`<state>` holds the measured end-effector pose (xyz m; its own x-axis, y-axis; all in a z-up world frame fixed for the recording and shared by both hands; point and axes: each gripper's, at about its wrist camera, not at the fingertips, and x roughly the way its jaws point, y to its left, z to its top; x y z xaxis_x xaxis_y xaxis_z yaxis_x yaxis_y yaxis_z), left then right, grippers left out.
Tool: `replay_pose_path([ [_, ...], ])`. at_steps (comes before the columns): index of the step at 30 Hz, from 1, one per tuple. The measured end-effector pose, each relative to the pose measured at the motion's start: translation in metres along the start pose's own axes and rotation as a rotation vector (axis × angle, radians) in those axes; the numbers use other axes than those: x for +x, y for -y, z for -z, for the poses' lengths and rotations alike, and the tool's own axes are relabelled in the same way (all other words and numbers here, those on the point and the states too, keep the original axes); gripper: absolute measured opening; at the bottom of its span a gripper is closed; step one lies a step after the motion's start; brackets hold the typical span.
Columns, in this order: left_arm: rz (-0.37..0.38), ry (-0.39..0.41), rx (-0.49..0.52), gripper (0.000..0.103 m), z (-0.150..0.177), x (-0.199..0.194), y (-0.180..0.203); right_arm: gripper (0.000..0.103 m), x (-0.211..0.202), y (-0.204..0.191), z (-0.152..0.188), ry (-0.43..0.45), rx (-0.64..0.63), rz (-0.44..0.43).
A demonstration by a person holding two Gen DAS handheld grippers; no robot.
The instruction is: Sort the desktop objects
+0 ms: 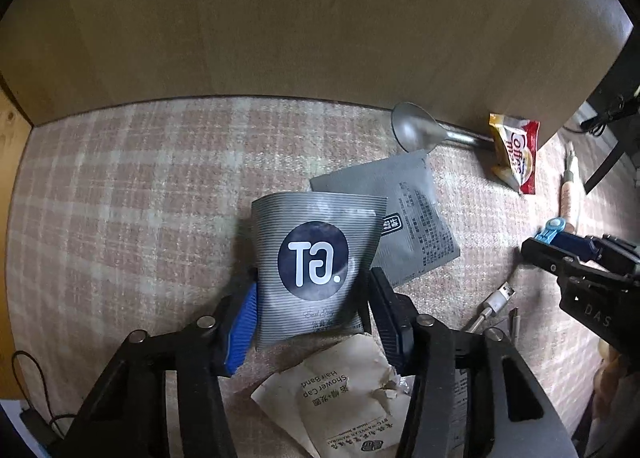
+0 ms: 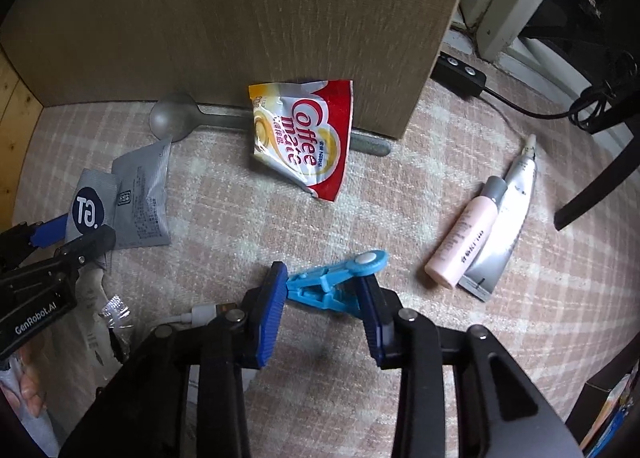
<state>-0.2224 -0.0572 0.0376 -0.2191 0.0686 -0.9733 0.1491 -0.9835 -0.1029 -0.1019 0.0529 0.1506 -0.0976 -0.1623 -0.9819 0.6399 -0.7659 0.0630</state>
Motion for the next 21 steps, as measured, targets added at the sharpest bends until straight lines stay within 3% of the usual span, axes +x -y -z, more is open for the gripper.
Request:
replay_pose_path([
  [3, 0.005, 0.004, -0.022, 0.043, 0.002, -0.006, -0.007, 0.033, -0.006, 0.006, 0.004, 0.005, 0.018, -0.017],
  [5, 0.016, 0.011, -0.035, 0.029, 0.004, -0.013, -0.012, 0.032, -0.01, 0.011, 0.008, 0.011, 0.029, -0.018],
  [16, 0.014, 0.038, -0.04, 0.017, 0.006, -0.04, -0.018, 0.031, -0.031, 0.034, 0.031, 0.031, 0.053, -0.038],
  [21, 0.05, 0.068, -0.048, 0.007, 0.008, -0.061, -0.011, 0.031, -0.047, 0.042, 0.034, 0.053, 0.054, -0.047],
])
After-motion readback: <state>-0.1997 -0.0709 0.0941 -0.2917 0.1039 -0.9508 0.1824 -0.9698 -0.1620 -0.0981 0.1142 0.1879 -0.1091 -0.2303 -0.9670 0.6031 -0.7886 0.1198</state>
